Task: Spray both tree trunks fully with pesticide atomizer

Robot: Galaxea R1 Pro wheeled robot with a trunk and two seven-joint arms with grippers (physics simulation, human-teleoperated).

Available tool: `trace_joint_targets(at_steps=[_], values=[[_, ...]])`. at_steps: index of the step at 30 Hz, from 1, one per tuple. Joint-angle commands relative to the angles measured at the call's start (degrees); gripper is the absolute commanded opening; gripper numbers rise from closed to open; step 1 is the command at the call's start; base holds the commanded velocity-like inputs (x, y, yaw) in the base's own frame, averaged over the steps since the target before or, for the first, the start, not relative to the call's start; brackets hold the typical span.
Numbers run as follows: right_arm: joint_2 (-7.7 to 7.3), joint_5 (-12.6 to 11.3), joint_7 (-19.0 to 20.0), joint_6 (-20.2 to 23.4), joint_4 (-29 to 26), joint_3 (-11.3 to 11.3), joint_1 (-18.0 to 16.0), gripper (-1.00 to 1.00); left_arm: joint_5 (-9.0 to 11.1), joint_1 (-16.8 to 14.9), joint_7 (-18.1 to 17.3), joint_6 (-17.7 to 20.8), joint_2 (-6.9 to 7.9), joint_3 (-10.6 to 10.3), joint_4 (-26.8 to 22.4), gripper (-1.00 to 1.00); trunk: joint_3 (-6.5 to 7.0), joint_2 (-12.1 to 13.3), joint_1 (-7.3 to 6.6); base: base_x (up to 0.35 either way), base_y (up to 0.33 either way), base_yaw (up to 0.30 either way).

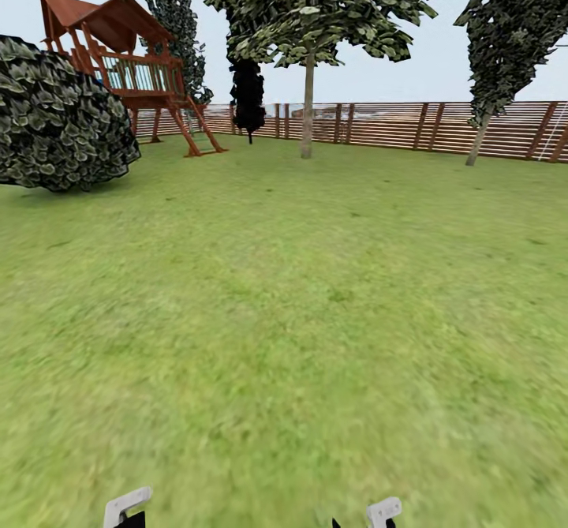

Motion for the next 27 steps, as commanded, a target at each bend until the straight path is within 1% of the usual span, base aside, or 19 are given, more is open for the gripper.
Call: trace_joint_targets(at_steps=[1,27], values=[[0.01,0.37,0.21,-0.11,0.0,-0.5,-0.03,1.0,0.17,-0.04,0.15,-0.21,0.02,-0.09,0.06,-1.0,-0.05,-0.02,0.03,0.338,-0.069,0.0],[-0.01,0.37,0.21,-0.11,-0.01,-0.5,-0.03,1.0,0.17,-0.04,0.16,-0.21,0.04,-0.08,0.06,-1.0,-0.05,-0.02,0.03,0.338,-0.072,0.0]])
